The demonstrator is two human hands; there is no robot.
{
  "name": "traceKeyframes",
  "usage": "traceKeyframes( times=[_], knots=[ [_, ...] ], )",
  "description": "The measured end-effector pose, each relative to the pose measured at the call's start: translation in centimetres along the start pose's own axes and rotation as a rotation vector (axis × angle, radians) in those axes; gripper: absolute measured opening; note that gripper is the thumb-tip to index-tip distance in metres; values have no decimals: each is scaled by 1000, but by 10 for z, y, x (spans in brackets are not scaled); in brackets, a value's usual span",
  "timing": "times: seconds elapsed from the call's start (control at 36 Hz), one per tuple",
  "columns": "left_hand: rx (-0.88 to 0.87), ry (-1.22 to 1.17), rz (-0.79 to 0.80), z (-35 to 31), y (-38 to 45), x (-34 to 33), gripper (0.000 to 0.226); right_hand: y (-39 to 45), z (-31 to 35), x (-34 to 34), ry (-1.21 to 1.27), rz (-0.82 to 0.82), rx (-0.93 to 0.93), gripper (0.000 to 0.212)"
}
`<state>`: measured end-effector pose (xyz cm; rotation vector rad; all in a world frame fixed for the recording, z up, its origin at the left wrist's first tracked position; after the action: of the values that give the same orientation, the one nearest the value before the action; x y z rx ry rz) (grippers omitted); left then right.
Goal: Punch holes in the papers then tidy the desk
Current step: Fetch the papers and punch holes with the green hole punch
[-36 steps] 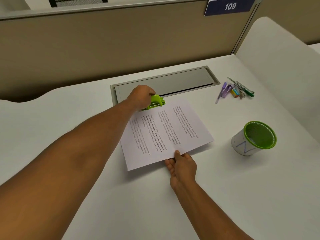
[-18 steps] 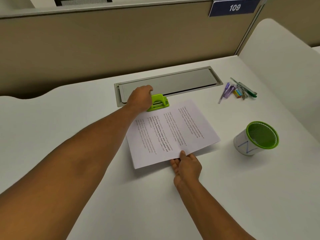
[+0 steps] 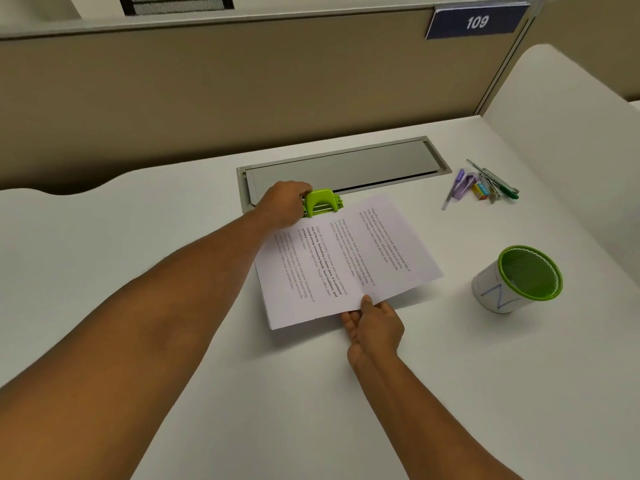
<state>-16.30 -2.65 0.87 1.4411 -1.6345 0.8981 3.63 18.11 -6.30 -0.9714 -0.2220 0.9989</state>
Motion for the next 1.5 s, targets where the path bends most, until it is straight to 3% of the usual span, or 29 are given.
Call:
traceKeyframes(
  times=[0.81,0.97,1.5],
  knots=[
    [43,-17,3,7,4,-1,34,-8,-19,-15,43,76,-8,14],
    [49,-25,5,8,5,-2,36,-1,-11,-6,69,21,16,15],
    [51,14,7,9,8,-2,38,7,-5,-11,-175,80,64,15]
  ],
)
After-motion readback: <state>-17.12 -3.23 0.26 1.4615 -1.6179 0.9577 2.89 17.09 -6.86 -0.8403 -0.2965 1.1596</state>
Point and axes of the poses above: each hand's wrist, its own y-axis towards the middle knuckle, its own x-axis out of the back of the hand, z = x × y, the point moved 8 cm from there along y, towards the middle knuckle, and after that the axes turned 6 degrees about -x, right-handed, at the moved point
